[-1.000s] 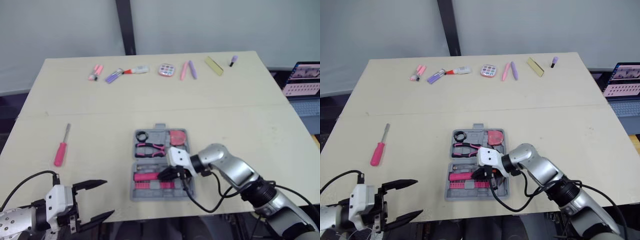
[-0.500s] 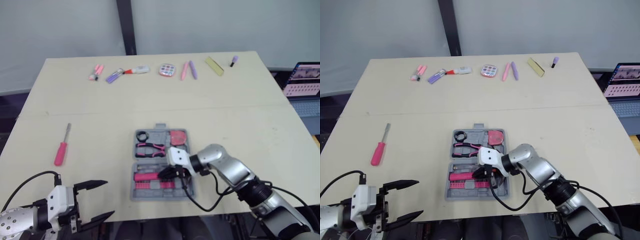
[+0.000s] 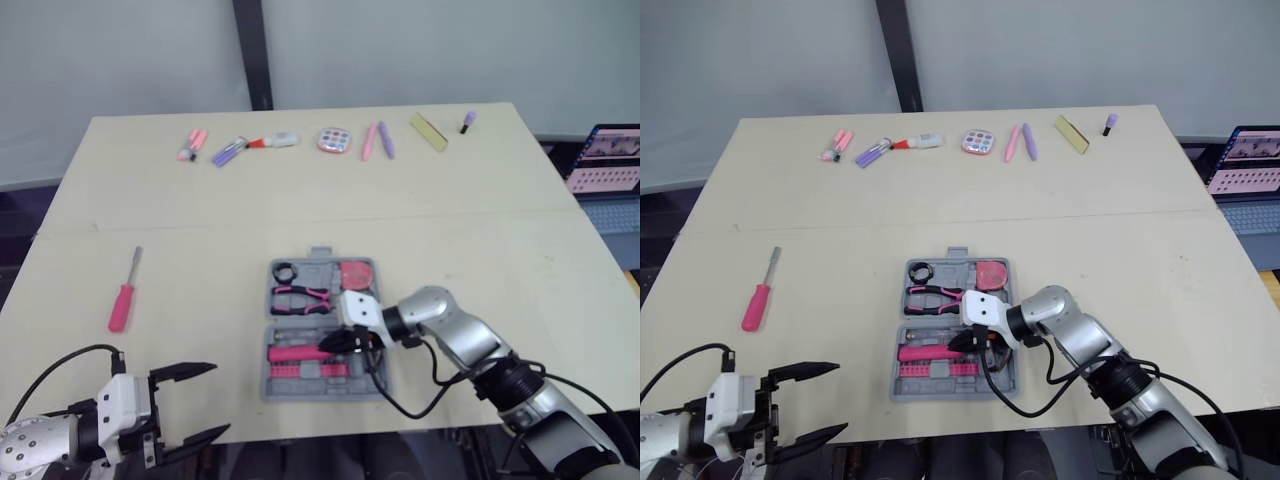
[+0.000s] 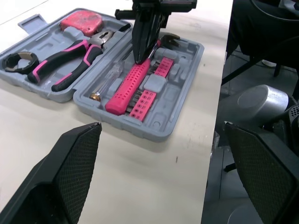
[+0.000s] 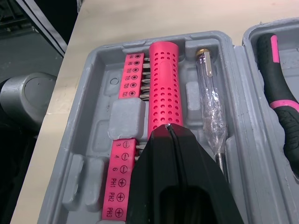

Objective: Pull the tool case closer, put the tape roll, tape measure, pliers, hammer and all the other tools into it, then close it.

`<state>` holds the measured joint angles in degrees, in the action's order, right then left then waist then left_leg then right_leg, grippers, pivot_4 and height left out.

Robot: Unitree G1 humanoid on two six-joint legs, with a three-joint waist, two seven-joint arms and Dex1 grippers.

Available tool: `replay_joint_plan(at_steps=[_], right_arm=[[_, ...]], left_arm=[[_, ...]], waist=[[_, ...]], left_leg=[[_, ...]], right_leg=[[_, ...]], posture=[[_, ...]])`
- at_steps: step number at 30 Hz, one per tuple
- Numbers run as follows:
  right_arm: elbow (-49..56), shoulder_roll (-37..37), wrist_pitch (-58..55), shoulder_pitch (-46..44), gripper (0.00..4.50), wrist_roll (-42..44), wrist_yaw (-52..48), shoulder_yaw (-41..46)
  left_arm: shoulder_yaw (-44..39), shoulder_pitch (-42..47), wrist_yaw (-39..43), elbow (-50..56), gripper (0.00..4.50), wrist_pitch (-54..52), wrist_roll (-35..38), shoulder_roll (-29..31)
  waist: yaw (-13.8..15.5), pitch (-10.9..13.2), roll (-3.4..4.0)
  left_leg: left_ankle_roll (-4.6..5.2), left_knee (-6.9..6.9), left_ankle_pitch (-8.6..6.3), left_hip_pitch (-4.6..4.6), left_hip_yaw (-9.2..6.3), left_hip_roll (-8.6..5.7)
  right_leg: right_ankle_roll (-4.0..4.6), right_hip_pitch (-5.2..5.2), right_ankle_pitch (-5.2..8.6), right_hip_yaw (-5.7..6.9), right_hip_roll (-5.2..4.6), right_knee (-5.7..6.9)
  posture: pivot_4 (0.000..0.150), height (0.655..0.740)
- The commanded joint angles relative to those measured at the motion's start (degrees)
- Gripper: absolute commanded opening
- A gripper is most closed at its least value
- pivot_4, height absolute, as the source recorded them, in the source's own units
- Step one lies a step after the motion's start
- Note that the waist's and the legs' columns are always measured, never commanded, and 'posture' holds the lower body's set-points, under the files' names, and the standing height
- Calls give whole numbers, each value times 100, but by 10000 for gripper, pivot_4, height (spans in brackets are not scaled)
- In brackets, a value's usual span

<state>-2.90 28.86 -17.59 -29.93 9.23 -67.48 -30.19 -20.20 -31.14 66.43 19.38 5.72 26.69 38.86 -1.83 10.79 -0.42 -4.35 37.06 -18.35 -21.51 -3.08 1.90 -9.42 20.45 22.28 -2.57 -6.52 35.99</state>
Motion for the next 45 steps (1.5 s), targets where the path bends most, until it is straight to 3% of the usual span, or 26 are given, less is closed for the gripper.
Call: replay_joint_plan(at_steps=[1,45], right_arm=[[-23,82,43,113,379,-56,-99,109],[-422,211,151,713,379,-728,20,-136]], left_arm=[[10,-21,69,-18,45000,155,7,4],[385,469,-68,-31,45000,173,-55,92]], waist=[[1,0,0],[22,-70,-31]], left_leg=[[0,1,0,0,0,0],[3,0,-6,48,-18,0]], right_leg=[[0,-1,0,0,0,0],[0,-71,0,18,0,-18]], posture=[[1500,7400],[1500,7400]])
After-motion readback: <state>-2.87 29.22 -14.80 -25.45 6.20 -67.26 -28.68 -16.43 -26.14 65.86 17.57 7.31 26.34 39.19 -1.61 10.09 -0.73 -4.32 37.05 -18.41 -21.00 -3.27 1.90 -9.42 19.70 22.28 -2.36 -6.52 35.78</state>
